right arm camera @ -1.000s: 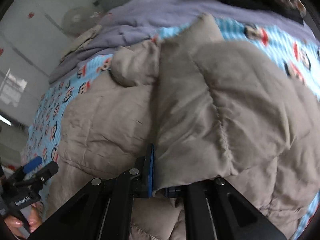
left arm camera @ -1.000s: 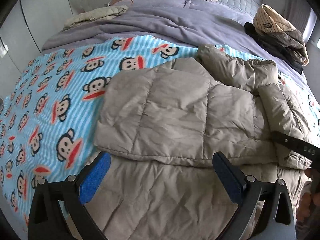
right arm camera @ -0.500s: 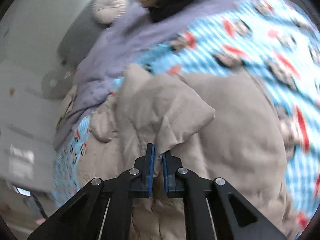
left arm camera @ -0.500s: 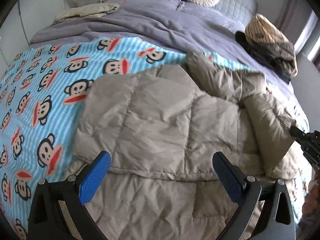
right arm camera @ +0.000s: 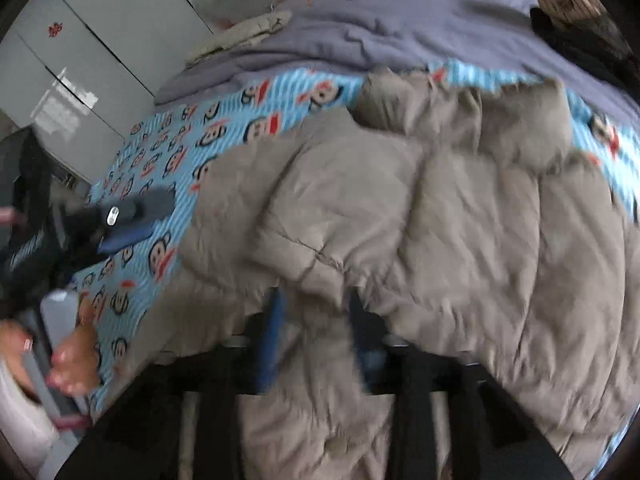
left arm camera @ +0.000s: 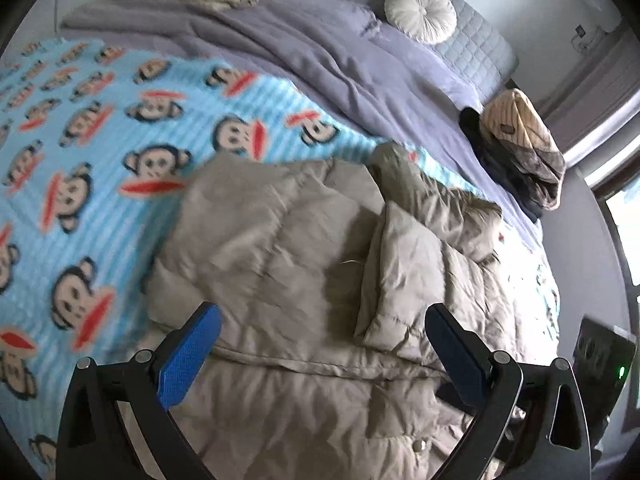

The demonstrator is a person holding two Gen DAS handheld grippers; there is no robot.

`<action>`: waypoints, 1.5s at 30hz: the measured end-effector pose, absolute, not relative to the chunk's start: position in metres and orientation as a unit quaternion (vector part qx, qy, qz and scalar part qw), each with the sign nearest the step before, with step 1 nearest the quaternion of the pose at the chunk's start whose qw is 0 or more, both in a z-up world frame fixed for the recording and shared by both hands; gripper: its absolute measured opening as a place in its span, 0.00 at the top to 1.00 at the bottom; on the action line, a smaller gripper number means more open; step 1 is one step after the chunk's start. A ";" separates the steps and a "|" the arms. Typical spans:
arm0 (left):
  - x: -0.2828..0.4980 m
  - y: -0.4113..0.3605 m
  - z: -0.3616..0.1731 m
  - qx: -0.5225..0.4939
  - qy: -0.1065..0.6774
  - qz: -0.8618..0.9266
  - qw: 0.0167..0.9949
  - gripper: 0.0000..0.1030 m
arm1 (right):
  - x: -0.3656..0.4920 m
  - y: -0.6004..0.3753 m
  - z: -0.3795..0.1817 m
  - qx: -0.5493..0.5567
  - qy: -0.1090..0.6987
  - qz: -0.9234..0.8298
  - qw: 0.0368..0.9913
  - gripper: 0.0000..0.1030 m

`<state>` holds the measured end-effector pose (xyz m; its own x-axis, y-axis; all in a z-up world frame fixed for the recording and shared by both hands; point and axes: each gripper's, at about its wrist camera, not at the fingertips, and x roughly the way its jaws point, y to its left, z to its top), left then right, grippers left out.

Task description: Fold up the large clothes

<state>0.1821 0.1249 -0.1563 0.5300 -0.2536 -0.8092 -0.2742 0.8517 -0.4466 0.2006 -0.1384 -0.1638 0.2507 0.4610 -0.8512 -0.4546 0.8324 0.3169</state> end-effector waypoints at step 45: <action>0.243 0.047 -0.198 -0.074 0.544 0.034 0.835 0.81 | 0.206 -0.369 -0.199 0.237 0.570 0.064 0.784 0.87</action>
